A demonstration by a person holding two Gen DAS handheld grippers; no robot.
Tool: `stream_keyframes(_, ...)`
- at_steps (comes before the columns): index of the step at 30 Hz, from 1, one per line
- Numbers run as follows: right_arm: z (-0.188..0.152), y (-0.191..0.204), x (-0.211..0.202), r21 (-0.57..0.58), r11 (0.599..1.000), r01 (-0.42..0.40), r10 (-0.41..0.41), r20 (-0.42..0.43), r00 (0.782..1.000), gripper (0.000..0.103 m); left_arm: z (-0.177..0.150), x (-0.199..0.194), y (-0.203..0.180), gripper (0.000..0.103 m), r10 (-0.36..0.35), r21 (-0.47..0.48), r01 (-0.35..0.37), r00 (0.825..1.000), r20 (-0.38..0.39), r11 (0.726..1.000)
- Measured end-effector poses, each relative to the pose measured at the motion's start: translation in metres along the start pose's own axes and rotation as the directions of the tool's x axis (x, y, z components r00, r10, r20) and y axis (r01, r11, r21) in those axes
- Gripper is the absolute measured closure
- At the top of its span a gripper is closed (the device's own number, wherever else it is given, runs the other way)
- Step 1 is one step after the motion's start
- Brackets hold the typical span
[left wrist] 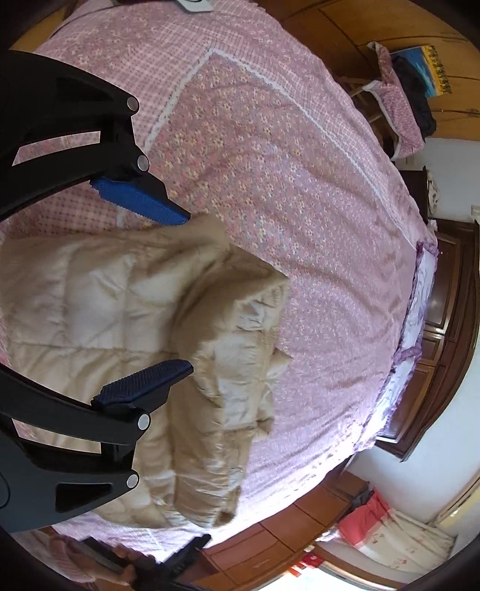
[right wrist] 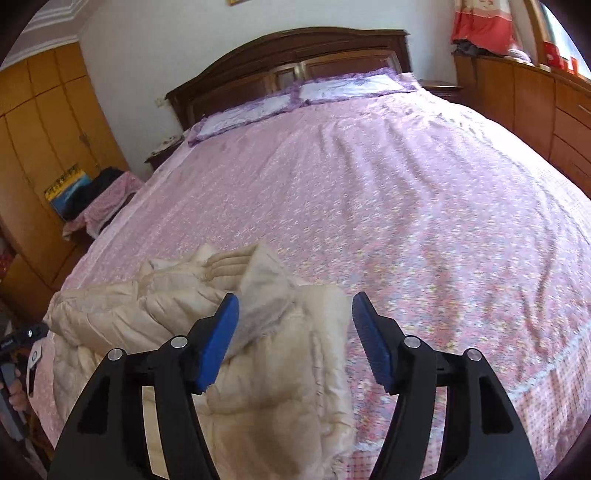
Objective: Fold large clothes
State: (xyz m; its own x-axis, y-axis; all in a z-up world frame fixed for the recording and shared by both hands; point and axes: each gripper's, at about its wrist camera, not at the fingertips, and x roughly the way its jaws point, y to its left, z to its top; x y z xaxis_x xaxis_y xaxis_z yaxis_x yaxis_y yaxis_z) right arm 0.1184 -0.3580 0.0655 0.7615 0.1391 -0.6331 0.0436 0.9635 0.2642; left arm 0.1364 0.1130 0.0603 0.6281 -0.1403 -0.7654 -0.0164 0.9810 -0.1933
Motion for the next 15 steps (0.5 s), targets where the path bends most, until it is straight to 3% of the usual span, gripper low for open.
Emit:
stream_keyframes(3,0.001,-0.008,-0.007,0.006,1.000,-0.004,0.004,-0.005,1.000,0.032,-0.010,-0.007,-0.006,0.028,-0.011,0.077,0.012,1.000,-0.017,0.997)
stream_keyframes(8,-0.005,0.000,-0.004,-0.101,0.995,0.004,-0.011,-0.069,0.998,0.030,-0.015,-0.006,-0.013,0.025,0.030,0.171,-0.026,0.999,-0.024,0.985)
stream_keyframes(11,-0.011,0.003,0.001,-0.102,0.994,-0.033,0.022,-0.102,0.995,0.029,-0.013,0.005,-0.009,0.023,0.032,0.160,-0.026,0.999,-0.034,0.987)
stream_keyframes(15,-0.017,0.009,0.017,-0.122,0.992,-0.037,0.019,-0.141,0.990,0.029,-0.005,0.026,0.000,0.020,-0.021,0.132,0.021,1.000,0.003,0.991)
